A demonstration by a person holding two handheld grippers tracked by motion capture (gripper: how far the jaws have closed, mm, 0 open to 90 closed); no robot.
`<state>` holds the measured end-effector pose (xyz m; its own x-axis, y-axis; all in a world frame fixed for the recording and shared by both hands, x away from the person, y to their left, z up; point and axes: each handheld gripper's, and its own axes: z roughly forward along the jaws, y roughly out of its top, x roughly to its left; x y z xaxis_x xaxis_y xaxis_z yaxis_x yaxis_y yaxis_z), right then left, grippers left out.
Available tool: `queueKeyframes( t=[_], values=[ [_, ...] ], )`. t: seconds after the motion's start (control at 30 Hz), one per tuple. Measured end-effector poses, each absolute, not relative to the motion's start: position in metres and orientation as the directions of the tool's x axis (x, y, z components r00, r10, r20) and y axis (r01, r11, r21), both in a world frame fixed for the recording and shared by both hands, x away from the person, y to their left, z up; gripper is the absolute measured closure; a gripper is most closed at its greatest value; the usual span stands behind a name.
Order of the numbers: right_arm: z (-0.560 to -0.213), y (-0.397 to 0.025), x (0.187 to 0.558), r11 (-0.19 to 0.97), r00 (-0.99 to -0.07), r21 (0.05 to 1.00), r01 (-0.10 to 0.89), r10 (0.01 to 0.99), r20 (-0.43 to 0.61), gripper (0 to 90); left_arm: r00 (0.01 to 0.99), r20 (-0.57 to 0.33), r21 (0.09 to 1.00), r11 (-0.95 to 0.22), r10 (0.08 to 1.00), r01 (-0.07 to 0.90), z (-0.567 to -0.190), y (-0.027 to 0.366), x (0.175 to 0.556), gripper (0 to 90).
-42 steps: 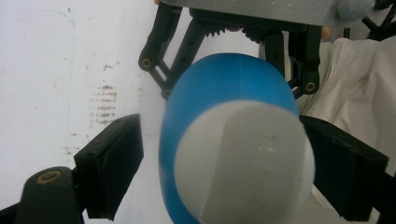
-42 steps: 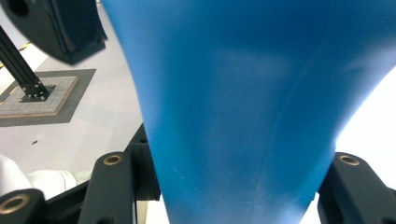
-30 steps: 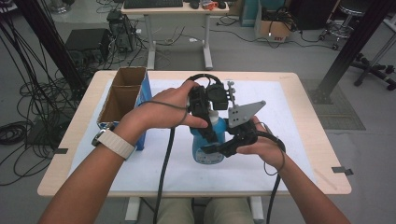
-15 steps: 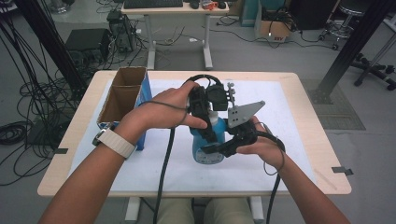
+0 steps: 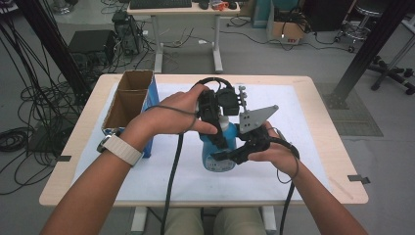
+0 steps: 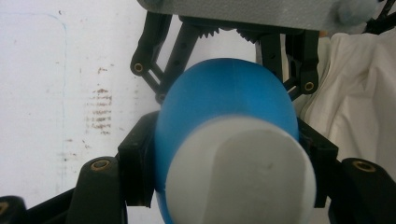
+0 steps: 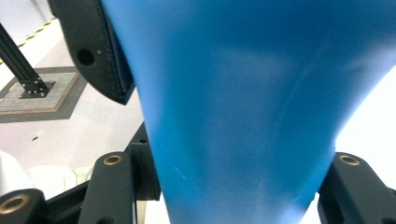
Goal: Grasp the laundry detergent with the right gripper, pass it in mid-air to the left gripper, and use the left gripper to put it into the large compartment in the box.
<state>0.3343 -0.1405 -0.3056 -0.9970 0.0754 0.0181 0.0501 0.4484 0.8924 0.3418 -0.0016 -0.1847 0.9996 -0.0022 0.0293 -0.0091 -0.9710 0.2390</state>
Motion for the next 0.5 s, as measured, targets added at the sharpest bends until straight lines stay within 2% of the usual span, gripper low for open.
queueKeyframes(
  t=[0.5],
  values=[
    [-0.3038, -0.1411, 0.3340, 0.454, -0.997, 0.890, 0.049, 0.081, 0.013, 43.3, 0.999, 0.034, 0.244, -0.970, -0.002, -0.010, -0.1834, -0.0015, 0.3415, 37.3]
  ],
)
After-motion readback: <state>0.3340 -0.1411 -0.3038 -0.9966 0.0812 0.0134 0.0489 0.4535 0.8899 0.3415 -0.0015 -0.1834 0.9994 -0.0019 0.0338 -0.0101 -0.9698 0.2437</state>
